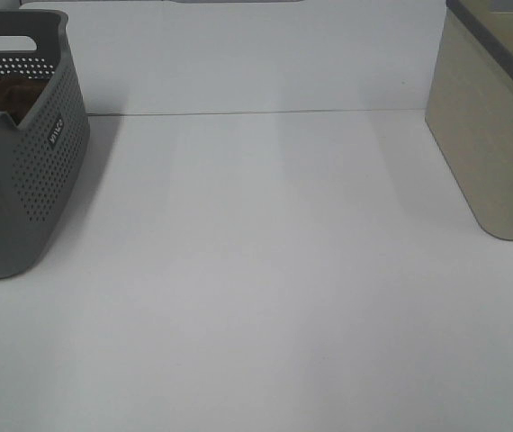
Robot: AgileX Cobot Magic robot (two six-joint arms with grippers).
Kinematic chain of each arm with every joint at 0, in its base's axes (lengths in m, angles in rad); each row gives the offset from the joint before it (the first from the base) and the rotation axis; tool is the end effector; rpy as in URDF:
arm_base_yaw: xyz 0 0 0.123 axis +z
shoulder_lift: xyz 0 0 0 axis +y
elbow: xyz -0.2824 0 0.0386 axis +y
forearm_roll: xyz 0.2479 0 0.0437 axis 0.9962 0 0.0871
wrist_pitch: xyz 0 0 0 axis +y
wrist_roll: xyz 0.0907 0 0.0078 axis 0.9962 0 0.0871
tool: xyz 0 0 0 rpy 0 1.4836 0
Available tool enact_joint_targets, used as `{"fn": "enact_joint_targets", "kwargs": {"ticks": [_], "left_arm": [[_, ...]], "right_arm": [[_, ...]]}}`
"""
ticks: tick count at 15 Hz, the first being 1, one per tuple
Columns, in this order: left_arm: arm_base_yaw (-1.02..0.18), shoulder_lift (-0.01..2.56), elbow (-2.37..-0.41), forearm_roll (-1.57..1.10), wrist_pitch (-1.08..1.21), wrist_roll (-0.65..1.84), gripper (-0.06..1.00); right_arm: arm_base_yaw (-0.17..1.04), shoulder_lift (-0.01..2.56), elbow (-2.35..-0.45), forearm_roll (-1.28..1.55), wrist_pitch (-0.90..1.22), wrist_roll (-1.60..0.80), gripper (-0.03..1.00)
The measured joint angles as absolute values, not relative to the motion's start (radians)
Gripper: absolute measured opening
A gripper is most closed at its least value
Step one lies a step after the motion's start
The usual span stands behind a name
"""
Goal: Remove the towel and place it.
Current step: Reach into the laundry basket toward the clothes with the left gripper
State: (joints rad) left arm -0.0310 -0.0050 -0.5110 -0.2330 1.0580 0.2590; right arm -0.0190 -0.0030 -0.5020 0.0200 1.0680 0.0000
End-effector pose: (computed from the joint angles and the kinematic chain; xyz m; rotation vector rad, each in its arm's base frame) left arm -0.0086 -0.0181 0.2822 0.3023 1.9837 -0.1323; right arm -0.0058 0.0017 0.2771 0.0184 2.0464 0.0121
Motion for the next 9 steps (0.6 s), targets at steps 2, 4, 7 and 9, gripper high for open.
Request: {"fn": "enact_joint_targets", "kwargs": {"ticks": [2,4,7,9], "left_arm": [[-0.031,-0.005,-0.511,-0.233,1.058,0.259,0.57],[-0.031,-0.005,-0.511,-0.233,1.058,0.259,0.57],[-0.031,-0.005,-0.511,-0.233,1.058,0.259,0.57],[-0.031,-0.005,-0.511,-0.233,1.058,0.259,0.57]], "right_arm": [[-0.019,-0.003,-0.502,0.020,1.068,0.000,0.71],[-0.019,-0.003,-0.502,0.020,1.068,0.000,0.71],[-0.019,-0.003,-0.502,0.020,1.068,0.000,0.71],[-0.019,-0.003,-0.502,0.020,1.068,0.000,0.71]]}}
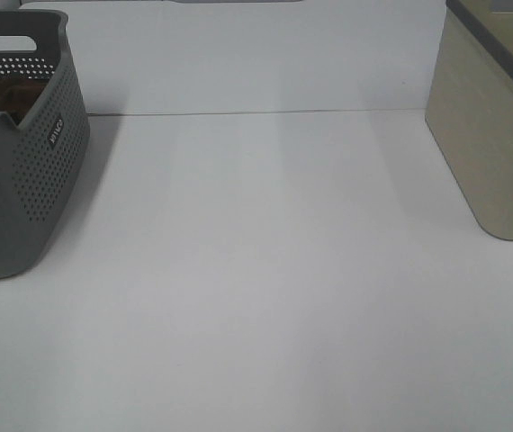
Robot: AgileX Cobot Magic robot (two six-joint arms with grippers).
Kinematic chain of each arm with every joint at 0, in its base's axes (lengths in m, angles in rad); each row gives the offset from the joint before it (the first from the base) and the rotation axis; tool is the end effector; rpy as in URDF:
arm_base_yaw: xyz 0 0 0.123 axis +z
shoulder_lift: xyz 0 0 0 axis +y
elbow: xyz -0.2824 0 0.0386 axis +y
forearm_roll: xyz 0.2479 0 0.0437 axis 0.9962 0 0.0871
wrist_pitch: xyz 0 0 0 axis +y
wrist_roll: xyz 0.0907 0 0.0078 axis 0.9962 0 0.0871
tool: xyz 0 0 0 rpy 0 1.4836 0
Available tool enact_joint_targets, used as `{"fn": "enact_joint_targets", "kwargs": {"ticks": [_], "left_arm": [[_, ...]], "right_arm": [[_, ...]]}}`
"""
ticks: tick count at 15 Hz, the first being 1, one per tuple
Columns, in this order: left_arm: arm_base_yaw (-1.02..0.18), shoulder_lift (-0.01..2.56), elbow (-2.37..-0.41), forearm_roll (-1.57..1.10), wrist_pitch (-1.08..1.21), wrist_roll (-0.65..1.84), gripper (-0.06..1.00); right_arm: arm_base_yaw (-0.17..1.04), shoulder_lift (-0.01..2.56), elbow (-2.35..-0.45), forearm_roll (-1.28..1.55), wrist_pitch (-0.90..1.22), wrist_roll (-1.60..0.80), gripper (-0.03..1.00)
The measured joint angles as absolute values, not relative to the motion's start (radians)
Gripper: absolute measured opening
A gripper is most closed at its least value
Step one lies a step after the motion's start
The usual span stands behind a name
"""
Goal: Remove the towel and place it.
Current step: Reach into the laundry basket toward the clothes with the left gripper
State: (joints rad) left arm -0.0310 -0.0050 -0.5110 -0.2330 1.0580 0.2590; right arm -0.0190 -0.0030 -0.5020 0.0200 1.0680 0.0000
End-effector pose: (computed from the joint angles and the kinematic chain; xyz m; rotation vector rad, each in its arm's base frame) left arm -0.0086 -0.0181 0.2822 0.3023 1.9837 -0.1323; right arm -0.0058 0.0017 0.2771 0.0184 2.0464 0.0121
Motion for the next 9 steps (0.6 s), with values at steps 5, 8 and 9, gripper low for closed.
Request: {"fn": "enact_joint_targets", "kwargs": {"ticks": [5,8,9], "left_arm": [[-0.031,-0.005,-0.511,-0.233,1.058,0.259,0.57],[-0.031,-0.005,-0.511,-0.233,1.058,0.259,0.57],[-0.031,-0.005,-0.511,-0.233,1.058,0.259,0.57]], "right_arm": [[-0.019,-0.003,-0.502,0.020,1.068,0.000,0.71],[-0.019,-0.003,-0.502,0.020,1.068,0.000,0.71],[-0.019,-0.003,-0.502,0.020,1.068,0.000,0.71]]}}
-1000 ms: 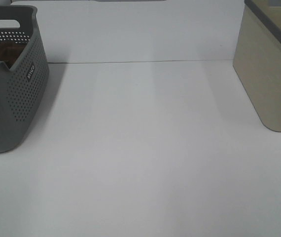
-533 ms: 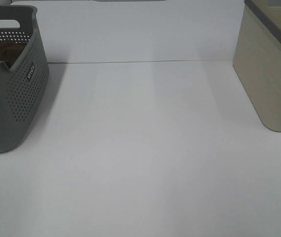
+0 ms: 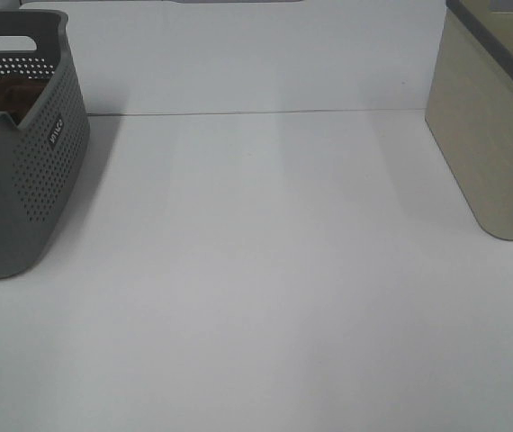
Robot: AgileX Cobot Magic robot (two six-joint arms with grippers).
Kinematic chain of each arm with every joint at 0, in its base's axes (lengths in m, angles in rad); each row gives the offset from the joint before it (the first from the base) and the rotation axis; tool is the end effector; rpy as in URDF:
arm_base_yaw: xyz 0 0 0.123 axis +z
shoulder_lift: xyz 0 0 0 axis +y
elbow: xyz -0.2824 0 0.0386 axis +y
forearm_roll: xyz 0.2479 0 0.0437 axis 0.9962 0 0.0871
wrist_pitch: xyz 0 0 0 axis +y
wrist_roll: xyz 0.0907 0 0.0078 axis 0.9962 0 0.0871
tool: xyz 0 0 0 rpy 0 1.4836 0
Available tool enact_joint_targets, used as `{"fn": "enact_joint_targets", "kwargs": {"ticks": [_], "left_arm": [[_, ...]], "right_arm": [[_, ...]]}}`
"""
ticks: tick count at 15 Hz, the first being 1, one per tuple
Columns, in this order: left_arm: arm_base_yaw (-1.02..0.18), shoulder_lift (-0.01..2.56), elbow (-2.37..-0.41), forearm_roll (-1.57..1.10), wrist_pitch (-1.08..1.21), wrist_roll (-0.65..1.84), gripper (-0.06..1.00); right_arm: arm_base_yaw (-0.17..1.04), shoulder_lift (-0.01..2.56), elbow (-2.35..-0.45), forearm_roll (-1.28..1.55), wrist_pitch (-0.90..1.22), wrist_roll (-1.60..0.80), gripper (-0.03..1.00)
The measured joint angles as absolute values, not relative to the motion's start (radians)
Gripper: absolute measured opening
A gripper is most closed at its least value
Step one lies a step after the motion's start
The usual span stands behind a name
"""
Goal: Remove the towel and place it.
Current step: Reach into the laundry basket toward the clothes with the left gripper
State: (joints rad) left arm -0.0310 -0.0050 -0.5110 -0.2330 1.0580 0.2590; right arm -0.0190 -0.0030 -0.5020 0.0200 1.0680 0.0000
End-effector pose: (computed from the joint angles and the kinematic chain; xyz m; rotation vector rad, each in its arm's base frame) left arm -0.0086 -0.0181 0.2822 0.3023 1.9837 -0.1323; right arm -0.0058 0.0017 0.2771 0.0184 2.0464 0.0121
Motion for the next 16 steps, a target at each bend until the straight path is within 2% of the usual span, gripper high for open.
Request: {"fn": "enact_joint_targets", "kwargs": {"ticks": [16], "left_arm": [[-0.031,-0.005,-0.511,-0.233,1.058,0.259,0.57]], "right_arm": [[-0.019,-0.003,-0.502,0.020,1.068,0.000,0.71]]}}
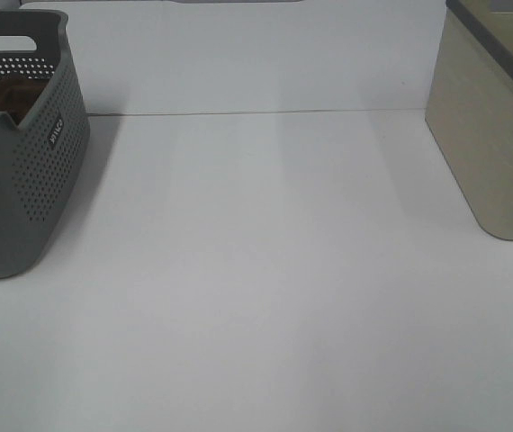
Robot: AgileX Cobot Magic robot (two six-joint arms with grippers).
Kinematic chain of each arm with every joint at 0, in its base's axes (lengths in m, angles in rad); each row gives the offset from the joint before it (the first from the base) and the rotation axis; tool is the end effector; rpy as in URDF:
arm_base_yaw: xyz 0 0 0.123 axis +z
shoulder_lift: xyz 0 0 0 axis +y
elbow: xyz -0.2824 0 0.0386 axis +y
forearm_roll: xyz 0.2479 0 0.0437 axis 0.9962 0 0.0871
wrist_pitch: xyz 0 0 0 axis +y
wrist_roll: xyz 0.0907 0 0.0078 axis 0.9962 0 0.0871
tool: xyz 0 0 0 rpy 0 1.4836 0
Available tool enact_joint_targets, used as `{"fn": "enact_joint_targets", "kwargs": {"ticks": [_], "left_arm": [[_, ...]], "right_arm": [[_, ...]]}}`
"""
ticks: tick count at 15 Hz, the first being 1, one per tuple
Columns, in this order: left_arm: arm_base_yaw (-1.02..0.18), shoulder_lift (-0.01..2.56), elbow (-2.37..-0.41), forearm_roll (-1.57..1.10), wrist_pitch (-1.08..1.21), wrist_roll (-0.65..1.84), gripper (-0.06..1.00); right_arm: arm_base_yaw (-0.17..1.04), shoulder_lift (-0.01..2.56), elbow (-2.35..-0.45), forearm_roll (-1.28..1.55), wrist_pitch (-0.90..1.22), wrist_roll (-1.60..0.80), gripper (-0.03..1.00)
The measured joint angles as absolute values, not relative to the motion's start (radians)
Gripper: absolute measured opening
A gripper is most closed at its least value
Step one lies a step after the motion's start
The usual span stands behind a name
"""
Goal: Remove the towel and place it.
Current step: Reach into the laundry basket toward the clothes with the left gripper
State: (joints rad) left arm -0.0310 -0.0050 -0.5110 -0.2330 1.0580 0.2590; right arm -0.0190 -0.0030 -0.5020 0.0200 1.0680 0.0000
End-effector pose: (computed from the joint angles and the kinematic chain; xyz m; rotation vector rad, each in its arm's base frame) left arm -0.0086 -0.0181 0.2822 0.3023 1.9837 -0.1323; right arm -0.0058 0.0017 0.2771 0.0184 2.0464 0.0121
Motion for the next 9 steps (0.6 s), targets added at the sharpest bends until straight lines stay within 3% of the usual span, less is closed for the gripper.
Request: {"fn": "enact_joint_targets", "kwargs": {"ticks": [9], "left_arm": [[-0.031,-0.005,-0.511,-0.233,1.058,0.259,0.57]], "right_arm": [[-0.019,-0.003,-0.502,0.020,1.068,0.000,0.71]]}}
